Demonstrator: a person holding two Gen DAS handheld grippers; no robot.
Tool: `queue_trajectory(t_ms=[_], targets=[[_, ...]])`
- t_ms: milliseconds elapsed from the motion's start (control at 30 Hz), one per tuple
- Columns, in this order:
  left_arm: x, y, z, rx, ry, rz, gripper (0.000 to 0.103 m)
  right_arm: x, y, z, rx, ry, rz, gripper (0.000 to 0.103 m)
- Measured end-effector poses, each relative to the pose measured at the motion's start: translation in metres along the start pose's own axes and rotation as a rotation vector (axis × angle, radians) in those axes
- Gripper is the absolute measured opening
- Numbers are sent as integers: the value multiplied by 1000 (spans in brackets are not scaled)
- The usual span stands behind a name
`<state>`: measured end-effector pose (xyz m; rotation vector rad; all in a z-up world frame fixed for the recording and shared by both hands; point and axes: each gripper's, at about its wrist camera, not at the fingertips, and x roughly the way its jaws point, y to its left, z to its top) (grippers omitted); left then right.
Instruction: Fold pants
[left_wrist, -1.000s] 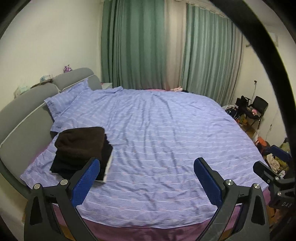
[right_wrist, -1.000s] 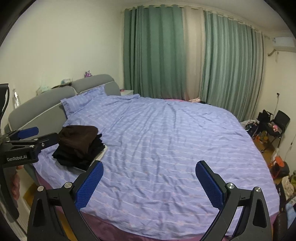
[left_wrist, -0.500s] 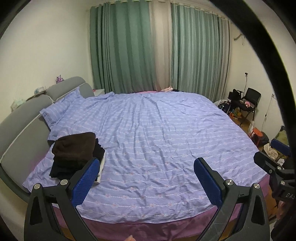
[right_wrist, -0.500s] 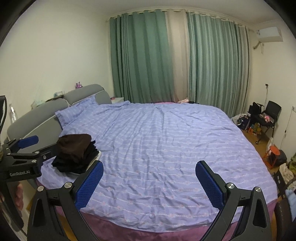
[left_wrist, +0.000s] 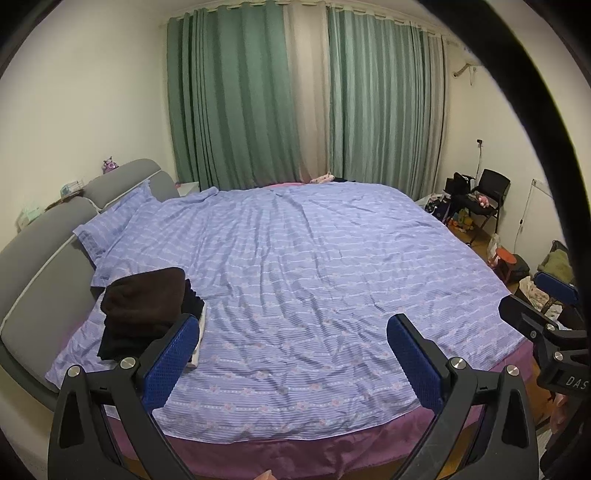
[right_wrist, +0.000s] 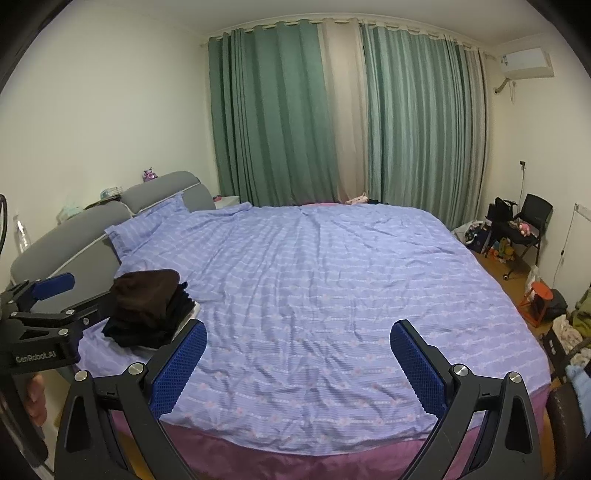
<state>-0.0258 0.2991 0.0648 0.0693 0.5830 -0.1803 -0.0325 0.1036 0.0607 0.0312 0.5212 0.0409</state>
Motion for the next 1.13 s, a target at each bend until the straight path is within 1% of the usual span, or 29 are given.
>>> queue_trajectory(t_ms=[467, 800, 1133], targets=[[-2, -3, 0, 8, -6, -24, 103, -7, 1, -4, 16, 1, -21, 100], [-2, -10, -1, -7, -5, -31, 103, -10, 1, -5, 14, -1, -27, 100], [1, -22, -2, -10, -1, -31, 103, -14, -14, -9, 16, -3, -32, 100]])
